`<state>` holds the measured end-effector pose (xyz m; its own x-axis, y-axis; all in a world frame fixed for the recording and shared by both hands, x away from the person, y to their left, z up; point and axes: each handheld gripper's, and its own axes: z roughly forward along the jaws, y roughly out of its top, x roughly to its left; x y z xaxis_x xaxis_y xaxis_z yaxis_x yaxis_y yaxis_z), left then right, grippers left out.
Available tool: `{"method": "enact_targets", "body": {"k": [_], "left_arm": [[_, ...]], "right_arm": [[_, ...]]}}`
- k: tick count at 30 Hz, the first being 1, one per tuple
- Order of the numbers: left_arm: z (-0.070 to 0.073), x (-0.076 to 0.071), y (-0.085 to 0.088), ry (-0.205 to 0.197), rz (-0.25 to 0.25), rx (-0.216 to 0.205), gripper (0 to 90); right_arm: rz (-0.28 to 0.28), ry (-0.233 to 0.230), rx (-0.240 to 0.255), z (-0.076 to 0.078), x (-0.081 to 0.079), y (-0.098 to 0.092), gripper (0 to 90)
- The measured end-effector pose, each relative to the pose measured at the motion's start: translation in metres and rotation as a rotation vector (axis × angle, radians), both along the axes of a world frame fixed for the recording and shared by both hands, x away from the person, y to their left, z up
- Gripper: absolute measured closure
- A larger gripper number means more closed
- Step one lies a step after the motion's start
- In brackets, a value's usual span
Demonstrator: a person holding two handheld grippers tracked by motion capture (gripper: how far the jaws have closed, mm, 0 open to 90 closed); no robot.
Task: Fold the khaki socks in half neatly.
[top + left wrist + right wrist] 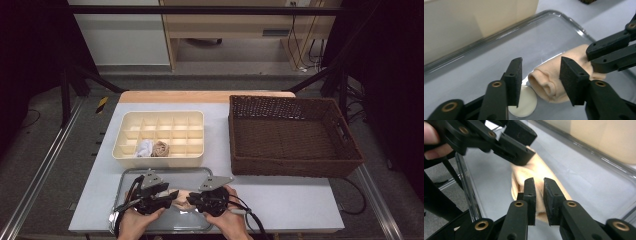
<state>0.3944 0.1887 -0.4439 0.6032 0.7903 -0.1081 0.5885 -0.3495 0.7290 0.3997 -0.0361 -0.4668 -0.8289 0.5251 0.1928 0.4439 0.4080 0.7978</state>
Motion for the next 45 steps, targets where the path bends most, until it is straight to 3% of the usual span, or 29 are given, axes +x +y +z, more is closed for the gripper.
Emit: {"method": "enact_targets", "body": {"k": [5, 8, 9, 13, 17, 29, 35, 39, 41, 43, 45], "left_arm": [[-0.001, -0.007, 0.0, 0.002, 0.0, -0.01, 47.7], [-0.005, -0.011, -0.001, 0.012, -0.013, 0.01, 48.4], [-0.007, -0.01, -0.003, 0.019, -0.017, 0.017, 49.1], [-0.007, -0.01, -0.005, 0.018, -0.031, 0.032, 50.7], [-0.008, -0.009, -0.004, 0.037, -0.035, 0.023, 50.5], [-0.015, -0.009, -0.007, 0.075, -0.057, 0.008, 45.3], [-0.015, -0.006, -0.004, 0.123, -0.057, -0.05, 46.9], [-0.007, -0.006, 0.001, 0.094, -0.037, -0.098, 45.6], [-0.006, -0.007, 0.003, 0.08, -0.02, -0.092, 48.2], [-0.013, -0.006, 0.0, 0.105, -0.012, -0.066, 49.0], [-0.015, -0.005, -0.001, 0.117, -0.017, -0.069, 48.9]], "right_arm": [[-0.022, 0.023, 0.02, -0.004, -0.003, -0.002, 82.7], [-0.019, 0.032, 0.027, -0.003, -0.003, -0.002, 80.7], [-0.032, 0.059, 0.063, 0.0, -0.003, -0.003, 78.6], [-0.073, 0.038, 0.093, 0.009, -0.002, -0.006, 78.6], [-0.079, 0.068, 0.01, 0.0, 0.0, -0.006, 88.0], [-0.09, 0.087, 0.017, -0.013, -0.007, -0.012, 90.0], [-0.093, 0.084, 0.022, -0.013, -0.007, -0.013, 90.0], [-0.093, 0.08, 0.021, -0.014, -0.007, -0.013, 90.0], [-0.093, 0.084, 0.014, -0.014, -0.007, -0.013, 90.0], [-0.089, 0.08, -0.013, -0.018, -0.007, -0.011, 90.0], [-0.09, 0.081, -0.013, -0.018, -0.007, -0.011, 90.0]]}}
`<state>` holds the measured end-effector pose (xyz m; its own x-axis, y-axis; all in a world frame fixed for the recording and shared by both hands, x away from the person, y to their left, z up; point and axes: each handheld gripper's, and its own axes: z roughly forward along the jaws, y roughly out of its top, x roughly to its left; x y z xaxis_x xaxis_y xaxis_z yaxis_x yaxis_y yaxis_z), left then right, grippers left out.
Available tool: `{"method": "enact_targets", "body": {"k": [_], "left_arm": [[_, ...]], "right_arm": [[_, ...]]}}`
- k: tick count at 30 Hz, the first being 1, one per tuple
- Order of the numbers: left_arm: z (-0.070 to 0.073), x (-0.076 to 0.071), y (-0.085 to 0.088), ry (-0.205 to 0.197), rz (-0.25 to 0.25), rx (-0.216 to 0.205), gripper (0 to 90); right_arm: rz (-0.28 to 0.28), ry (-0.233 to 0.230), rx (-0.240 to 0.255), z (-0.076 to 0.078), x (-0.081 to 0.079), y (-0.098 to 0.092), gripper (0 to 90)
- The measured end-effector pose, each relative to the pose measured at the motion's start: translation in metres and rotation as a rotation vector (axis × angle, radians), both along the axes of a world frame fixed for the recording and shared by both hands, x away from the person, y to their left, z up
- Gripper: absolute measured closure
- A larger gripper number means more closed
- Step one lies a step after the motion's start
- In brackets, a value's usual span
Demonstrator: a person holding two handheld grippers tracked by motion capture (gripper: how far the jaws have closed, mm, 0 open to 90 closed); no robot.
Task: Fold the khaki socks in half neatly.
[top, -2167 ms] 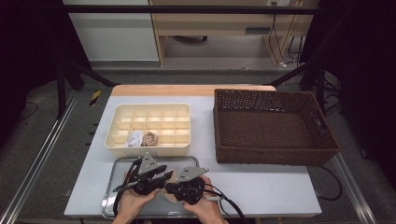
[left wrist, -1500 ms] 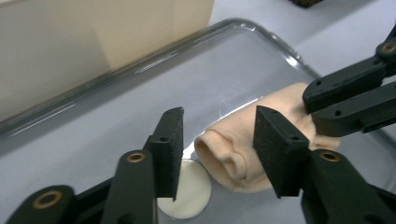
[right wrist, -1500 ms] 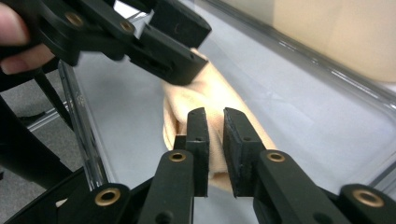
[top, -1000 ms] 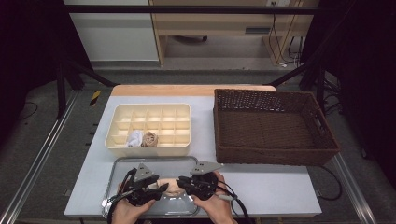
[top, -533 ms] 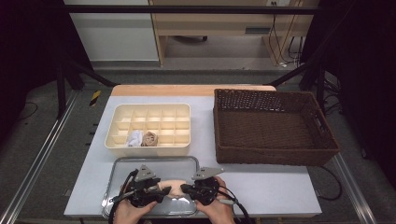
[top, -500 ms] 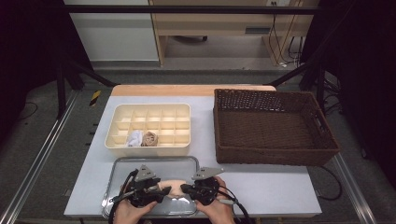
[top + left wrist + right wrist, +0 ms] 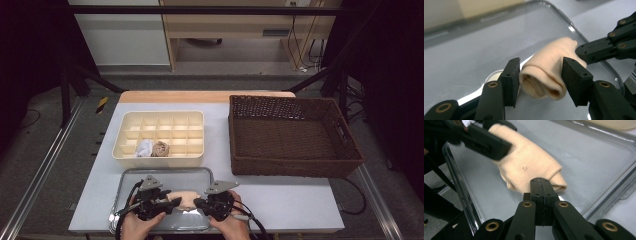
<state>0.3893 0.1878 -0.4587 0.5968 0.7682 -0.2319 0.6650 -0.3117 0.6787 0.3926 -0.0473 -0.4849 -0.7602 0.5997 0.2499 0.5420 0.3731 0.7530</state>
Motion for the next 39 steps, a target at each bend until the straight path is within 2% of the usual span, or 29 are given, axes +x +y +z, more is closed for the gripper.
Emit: {"method": "enact_targets", "body": {"k": [3, 4, 11, 14, 18, 20, 21, 23, 26, 33, 36, 39], "left_arm": [[-0.002, 0.002, 0.0, 0.016, -0.003, -0.006, 49.3], [-0.004, 0.003, 0.0, 0.035, -0.006, -0.019, 50.0], [-0.004, 0.005, -0.001, 0.074, -0.016, -0.033, 63.2], [-0.002, 0.003, -0.002, 0.071, -0.013, -0.031, 68.3], [0.003, 0.002, -0.001, 0.064, -0.021, -0.049, 70.4], [0.008, 0.001, 0.0, 0.042, -0.023, -0.056, 70.4], [0.013, 0.001, 0.001, 0.017, -0.021, -0.055, 70.4], [0.015, 0.001, 0.002, 0.011, -0.021, -0.059, 70.4], [0.023, 0.002, 0.007, -0.017, -0.015, -0.073, 70.3], [0.034, 0.003, 0.013, -0.065, 0.004, -0.061, 70.2], [0.039, 0.004, 0.016, -0.089, 0.016, -0.054, 70.1], [0.043, 0.006, 0.017, -0.102, 0.021, -0.046, 70.1]], "right_arm": [[0.003, 0.0, -0.003, 0.0, 0.0, 0.0, 90.0], [0.005, -0.001, -0.004, 0.0, 0.001, 0.0, 90.0], [0.007, 0.009, -0.008, 0.001, 0.0, 0.0, 88.7], [-0.002, 0.01, -0.009, 0.004, 0.001, -0.003, 85.1], [-0.034, -0.025, 0.003, 0.013, 0.003, -0.017, 80.2], [-0.047, -0.031, 0.008, 0.015, 0.003, -0.022, 78.4], [-0.073, -0.047, 0.014, 0.018, 0.005, -0.031, 75.2], [-0.088, -0.056, 0.012, 0.02, 0.006, -0.036, 73.8], [-0.138, -0.088, -0.017, 0.025, 0.009, -0.053, 67.2], [-0.199, -0.106, -0.046, 0.028, 0.011, -0.075, 61.3], [-0.248, -0.119, -0.053, 0.028, 0.012, -0.089, 58.8], [-0.268, -0.11, -0.054, 0.028, 0.012, -0.096, 58.0]]}}
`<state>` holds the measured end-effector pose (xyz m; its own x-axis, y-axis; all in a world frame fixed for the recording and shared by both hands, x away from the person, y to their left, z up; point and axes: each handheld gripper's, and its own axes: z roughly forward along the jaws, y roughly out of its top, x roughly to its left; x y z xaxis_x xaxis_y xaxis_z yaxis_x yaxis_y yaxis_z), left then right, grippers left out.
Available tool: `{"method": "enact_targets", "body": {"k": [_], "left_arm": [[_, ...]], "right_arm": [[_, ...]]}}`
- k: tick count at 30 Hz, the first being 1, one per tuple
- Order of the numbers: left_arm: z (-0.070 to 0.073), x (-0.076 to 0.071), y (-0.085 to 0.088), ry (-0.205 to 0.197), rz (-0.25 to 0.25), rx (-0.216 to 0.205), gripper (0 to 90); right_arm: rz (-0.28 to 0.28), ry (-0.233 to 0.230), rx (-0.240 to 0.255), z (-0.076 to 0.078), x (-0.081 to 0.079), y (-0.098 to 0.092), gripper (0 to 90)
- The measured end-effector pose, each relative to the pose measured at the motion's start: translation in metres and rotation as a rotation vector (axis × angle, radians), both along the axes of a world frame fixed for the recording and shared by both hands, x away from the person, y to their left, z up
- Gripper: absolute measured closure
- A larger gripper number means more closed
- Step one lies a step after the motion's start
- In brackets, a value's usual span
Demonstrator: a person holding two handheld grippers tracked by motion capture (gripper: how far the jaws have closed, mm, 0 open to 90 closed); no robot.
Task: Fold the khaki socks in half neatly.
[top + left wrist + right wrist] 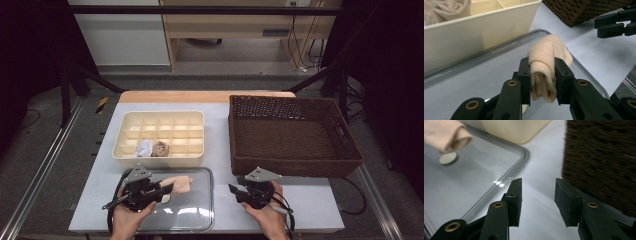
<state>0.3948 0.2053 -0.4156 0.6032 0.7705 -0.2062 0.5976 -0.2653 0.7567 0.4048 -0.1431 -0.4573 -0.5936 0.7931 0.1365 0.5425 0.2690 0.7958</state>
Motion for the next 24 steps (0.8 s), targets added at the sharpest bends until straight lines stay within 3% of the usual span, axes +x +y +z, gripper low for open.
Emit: {"method": "enact_targets", "body": {"k": [15, 24], "left_arm": [[0.03, 0.017, -0.004, -0.078, 0.024, 0.016, 70.0], [0.042, 0.03, -0.008, -0.1, 0.039, 0.032, 70.0]], "right_arm": [[-0.098, 0.002, -0.011, 0.0, 0.0, -0.044, 52.2], [-0.136, 0.004, -0.016, -0.001, 0.0, -0.058, 49.6]]}}
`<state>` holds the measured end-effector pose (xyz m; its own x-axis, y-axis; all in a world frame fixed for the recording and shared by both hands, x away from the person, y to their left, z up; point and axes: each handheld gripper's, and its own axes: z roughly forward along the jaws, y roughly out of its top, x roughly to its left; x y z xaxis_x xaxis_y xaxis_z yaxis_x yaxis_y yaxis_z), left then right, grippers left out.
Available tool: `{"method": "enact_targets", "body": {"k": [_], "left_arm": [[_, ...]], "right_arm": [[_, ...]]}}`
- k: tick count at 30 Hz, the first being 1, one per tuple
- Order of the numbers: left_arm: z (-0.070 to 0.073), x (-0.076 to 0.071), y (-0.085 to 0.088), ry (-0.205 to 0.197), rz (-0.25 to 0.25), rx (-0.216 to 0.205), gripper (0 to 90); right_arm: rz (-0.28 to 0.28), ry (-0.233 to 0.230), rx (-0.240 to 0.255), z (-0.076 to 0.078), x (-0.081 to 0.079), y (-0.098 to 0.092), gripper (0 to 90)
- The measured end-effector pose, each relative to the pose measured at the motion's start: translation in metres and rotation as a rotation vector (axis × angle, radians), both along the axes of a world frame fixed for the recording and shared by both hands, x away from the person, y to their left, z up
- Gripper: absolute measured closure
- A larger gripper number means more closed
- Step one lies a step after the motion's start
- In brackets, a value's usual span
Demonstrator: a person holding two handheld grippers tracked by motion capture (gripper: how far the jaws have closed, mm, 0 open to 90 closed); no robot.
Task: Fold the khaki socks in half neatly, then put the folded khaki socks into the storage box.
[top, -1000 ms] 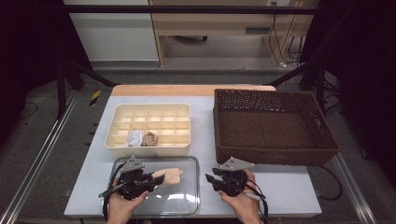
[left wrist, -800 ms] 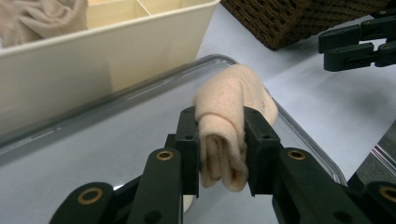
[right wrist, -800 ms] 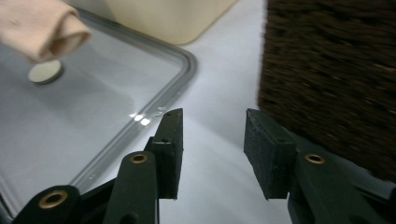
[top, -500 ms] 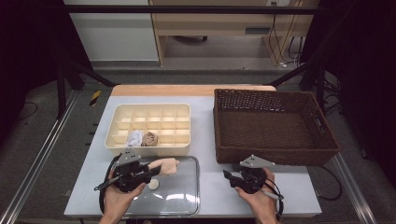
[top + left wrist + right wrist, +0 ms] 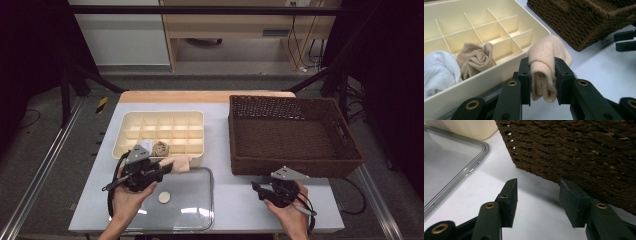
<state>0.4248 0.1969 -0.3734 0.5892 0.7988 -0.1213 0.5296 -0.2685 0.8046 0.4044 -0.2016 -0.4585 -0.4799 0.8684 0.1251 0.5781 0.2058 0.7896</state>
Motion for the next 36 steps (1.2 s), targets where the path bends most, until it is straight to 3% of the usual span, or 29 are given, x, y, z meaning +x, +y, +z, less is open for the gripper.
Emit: {"method": "enact_targets", "body": {"k": [14, 21, 25, 36], "left_arm": [[0.018, 0.025, -0.006, -0.015, 0.041, 0.044, 69.9], [0.028, 0.045, -0.011, -0.023, 0.067, 0.088, 70.0], [0.028, 0.053, -0.011, -0.013, 0.082, 0.075, 70.0], [0.015, 0.076, -0.005, 0.03, 0.118, 0.099, 70.0]], "right_arm": [[0.001, -0.005, -0.021, 0.0, -0.002, -0.004, 48.5], [0.005, -0.003, -0.02, -0.001, -0.001, -0.004, 48.3], [0.01, -0.001, -0.022, -0.001, -0.001, -0.004, 48.4], [0.017, -0.003, -0.022, -0.001, -0.002, -0.004, 48.6]]}}
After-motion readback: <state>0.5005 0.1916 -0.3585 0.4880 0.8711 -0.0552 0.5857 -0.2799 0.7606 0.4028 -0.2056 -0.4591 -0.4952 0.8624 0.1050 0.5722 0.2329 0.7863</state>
